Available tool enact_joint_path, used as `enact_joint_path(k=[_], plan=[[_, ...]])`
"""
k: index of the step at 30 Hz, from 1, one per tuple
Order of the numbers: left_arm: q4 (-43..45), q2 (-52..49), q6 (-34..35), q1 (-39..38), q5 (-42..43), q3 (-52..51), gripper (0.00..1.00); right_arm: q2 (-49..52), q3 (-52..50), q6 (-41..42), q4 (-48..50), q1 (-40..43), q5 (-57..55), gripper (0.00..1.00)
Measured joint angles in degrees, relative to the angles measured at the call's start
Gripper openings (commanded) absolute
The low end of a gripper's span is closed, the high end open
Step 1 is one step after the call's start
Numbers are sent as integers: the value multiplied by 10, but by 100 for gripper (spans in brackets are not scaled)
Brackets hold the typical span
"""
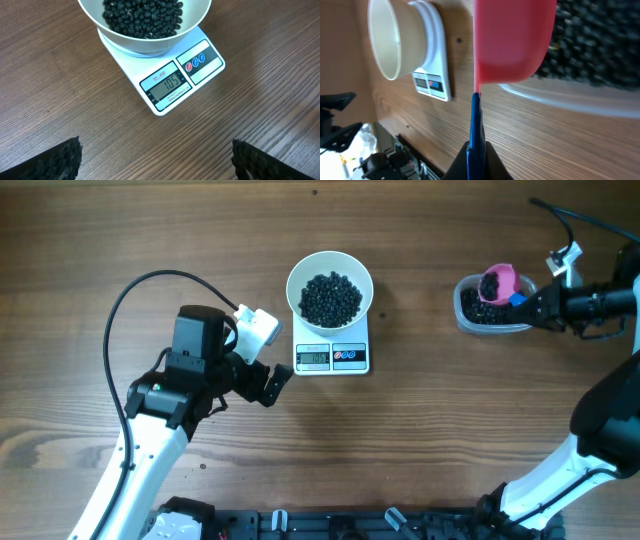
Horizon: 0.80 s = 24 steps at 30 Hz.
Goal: Scoop item into bowl and weigh 150g on scale
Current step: 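Move pink scoop back into the bean tub and scoop beans, then carry filled pink scoop from tub over the white bowl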
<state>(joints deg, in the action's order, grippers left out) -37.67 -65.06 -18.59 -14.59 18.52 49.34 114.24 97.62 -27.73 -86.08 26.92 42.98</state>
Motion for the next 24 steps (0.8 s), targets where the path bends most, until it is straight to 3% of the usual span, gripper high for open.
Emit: enact_joint_path(k=[12, 24], plan=[[0, 0, 0, 0, 0, 0, 100, -1, 0, -6, 2, -68, 66, 4], [0, 0, 0, 0, 0, 0, 100, -1, 0, 74, 85, -230, 89, 4]])
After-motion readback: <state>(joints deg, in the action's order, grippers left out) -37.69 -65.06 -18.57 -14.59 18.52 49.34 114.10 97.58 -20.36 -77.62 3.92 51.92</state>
